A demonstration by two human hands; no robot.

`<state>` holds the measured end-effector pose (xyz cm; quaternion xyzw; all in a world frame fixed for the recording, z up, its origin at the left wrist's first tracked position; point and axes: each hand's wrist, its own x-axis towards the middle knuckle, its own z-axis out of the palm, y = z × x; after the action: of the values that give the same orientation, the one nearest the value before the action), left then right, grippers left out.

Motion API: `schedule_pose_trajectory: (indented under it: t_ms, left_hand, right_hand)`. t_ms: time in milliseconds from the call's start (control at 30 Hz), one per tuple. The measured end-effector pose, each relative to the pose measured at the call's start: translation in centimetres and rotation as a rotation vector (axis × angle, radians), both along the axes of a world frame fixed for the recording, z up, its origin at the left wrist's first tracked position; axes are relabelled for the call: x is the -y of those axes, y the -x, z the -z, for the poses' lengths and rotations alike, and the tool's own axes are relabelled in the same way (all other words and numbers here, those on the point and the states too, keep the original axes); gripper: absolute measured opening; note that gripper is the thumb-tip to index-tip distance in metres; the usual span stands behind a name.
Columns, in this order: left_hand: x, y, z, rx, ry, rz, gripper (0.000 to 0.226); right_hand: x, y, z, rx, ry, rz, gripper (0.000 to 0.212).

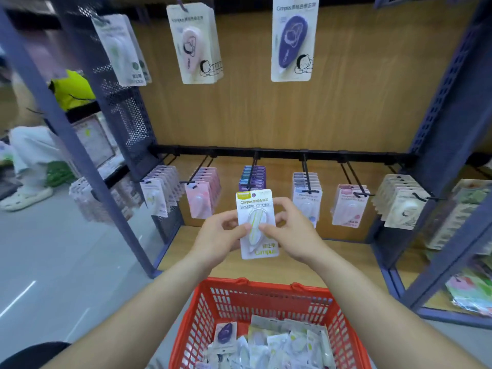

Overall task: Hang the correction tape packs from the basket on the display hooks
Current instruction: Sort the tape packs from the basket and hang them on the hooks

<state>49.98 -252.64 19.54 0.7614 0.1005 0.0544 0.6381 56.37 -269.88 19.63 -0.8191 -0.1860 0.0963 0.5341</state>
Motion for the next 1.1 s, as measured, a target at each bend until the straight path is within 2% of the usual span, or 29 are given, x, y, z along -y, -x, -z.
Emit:
schedule_pose_trajectory:
  t_ms: [100, 267, 367, 633, 767, 933, 1100]
  left_hand:
    - [-1.1, 0.7, -1.7, 0.043, -0.068, -0.005, 0.026]
    - [-4.6, 2.1, -5.4, 0.139, -0.339, -0.045, 0.025]
    - [-7.2, 3.0, -7.5, 0.194, -0.326, -0.097, 0.023]
    - [-11.5, 4.9, -9.9, 0.298, -0.358, -0.181, 0.033]
    - [-11.0, 4.9, -11.7, 0.354, -0.416, -0.193, 0.032]
    - [-7.7, 2.5, -15.7, 0.429, -0.477, -0.141, 0.047]
    - [-3.9, -1.2, -19.7, 0.437, -0.584, -0.06, 0.055]
  right_hand:
    - [-1.5, 0.9, -1.4, -0.058, -0.169, -0.004, 0.04]
    - [-3.9, 3.3, -4.4, -0.027, -0.274, 0.031, 0.026]
    - [-5.6, 4.0, -6.4, 0.001, -0.309, 0.061, 0.016]
    - [-11.0, 2.6, -12.6, 0.127, -0.384, 0.087, 0.014]
    - [-8.5, 0.2, -15.9, 0.207, -0.459, 0.209, 0.016]
    - [-2.6, -3.3, -19.4, 0.369, -0.472, 0.419, 0.024]
    - [4.2, -7.0, -23.0, 0.429, -0.514, 0.629, 0.028]
